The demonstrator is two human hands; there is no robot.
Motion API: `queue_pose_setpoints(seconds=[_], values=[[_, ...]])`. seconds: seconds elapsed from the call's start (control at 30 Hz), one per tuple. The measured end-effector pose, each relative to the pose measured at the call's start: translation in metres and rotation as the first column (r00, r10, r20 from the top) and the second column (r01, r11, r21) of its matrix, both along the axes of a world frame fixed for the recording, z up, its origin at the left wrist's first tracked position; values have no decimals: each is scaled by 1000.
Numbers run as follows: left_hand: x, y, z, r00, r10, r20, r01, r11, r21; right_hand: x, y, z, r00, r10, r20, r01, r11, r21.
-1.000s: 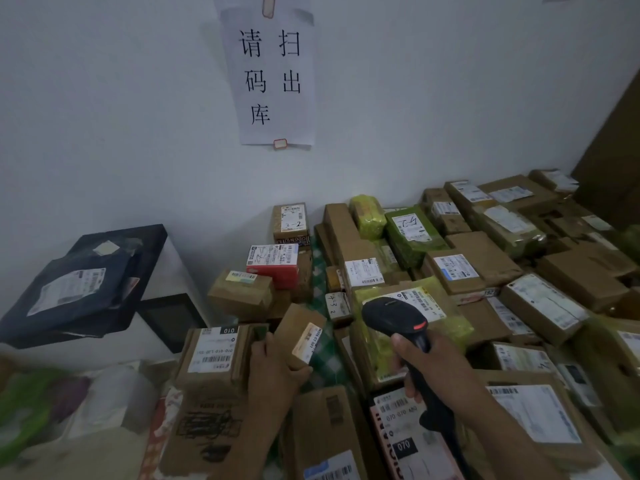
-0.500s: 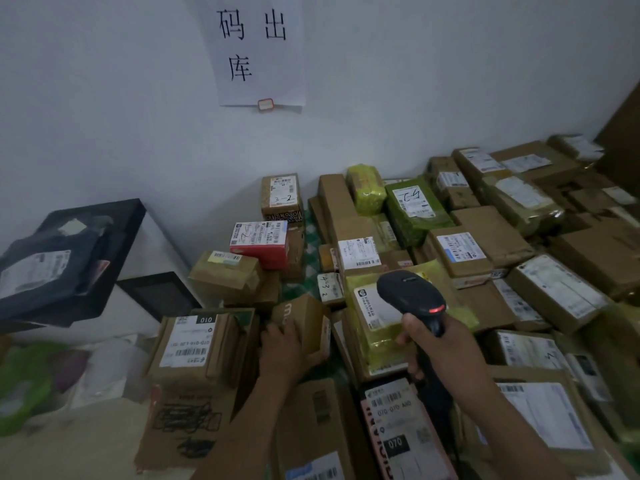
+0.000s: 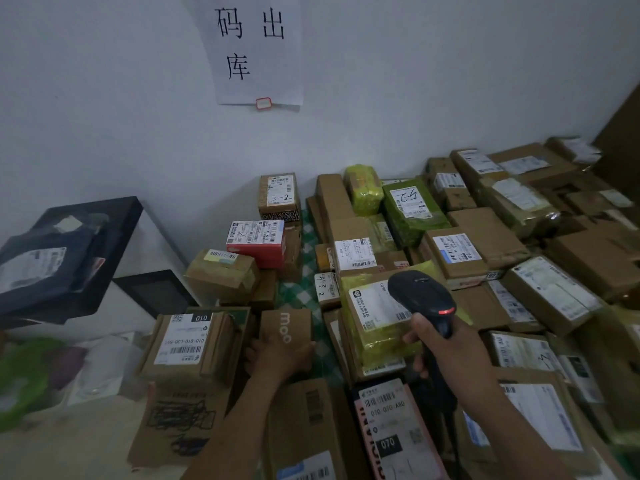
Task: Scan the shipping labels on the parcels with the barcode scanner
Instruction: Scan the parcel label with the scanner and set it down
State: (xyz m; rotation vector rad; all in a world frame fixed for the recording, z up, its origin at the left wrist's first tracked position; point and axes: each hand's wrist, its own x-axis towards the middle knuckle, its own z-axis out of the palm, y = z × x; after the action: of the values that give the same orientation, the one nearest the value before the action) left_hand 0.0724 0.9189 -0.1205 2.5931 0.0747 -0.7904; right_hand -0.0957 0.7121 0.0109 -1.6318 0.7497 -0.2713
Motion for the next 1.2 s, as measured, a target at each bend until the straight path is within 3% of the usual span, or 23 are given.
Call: queue_pose_setpoints(seconds=[0.07, 0.17, 0.27, 0.37, 0.47, 0.57, 0.8, 0.93, 1.07, 1.2], values=[[2, 0, 2, 1000, -17, 13, 17, 1000, 6, -2, 0, 0, 1000, -13, 15, 13, 1000, -4], [7, -4, 4, 981, -44, 188, 45, 999, -3, -5, 0, 4, 994, -112, 21, 112, 992, -51], [-8, -24, 40, 948, 25, 317, 59, 966, -251, -6, -7, 5, 968, -244, 52, 248, 962, -117], [-35, -47, 88, 977, 9, 214, 92, 886, -455, -5, -12, 17, 972, -233, 40, 235, 970, -58], [-54, -61, 103, 992, -83, -90, 11, 792, -611, -7, -12, 28, 978, -206, -14, 207, 971, 119], [-64, -64, 105, 983, -132, -127, 11, 737, -676, -11, -8, 35, 988, -153, -23, 154, 981, 114], [-54, -27, 108, 971, 140, -193, -237, 460, -856, -3, 14, 32, 1000, 25, -10, -23, 989, 147], [-42, 11, 101, 900, 350, -260, -376, 322, -869, 11, 30, 31, 991, 130, -21, -126, 982, 137], [-38, 35, 90, 833, 500, -237, -431, 317, -845, 19, 40, 29, 981, 184, -54, -178, 979, 104], [-37, 42, 83, 839, 498, -220, -448, 402, -799, 23, 43, 28, 975, 206, -80, -200, 977, 77]])
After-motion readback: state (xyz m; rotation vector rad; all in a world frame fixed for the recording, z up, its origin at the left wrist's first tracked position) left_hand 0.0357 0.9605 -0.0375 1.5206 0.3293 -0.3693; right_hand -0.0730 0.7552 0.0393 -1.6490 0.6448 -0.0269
